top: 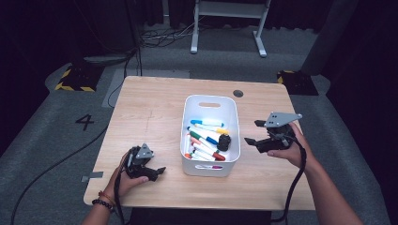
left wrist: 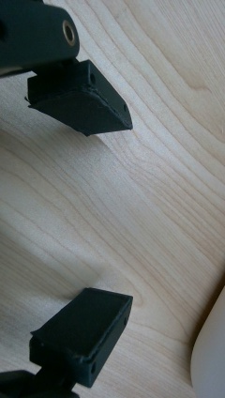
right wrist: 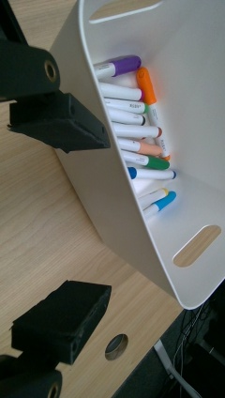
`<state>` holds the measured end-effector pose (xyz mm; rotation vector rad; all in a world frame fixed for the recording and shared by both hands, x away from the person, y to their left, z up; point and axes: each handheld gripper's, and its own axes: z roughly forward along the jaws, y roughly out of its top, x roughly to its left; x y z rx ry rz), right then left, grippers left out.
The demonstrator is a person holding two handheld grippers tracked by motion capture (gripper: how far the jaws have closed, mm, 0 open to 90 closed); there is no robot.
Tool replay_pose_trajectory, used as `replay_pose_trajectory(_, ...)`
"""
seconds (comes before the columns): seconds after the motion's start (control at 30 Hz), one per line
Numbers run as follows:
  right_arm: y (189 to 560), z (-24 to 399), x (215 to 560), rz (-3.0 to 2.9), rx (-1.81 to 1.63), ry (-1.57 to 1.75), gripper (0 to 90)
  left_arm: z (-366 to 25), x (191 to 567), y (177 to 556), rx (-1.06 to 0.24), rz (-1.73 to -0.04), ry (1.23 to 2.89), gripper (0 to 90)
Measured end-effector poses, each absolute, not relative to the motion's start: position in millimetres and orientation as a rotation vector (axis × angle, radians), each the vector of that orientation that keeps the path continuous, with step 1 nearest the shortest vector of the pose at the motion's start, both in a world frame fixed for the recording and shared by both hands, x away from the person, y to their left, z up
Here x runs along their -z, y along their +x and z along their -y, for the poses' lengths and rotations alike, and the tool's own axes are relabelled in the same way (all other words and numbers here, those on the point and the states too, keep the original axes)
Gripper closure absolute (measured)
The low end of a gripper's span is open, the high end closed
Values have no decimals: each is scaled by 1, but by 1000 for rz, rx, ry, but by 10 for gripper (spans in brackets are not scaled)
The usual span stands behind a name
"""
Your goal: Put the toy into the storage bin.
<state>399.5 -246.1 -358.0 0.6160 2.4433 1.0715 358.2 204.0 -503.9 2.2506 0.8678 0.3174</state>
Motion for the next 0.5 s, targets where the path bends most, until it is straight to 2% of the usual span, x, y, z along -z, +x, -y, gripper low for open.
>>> replay_pose_trajectory(0.5,391,260,379,-2430,-1015,666,251,-204,504,358,-316,-867,2253,152)
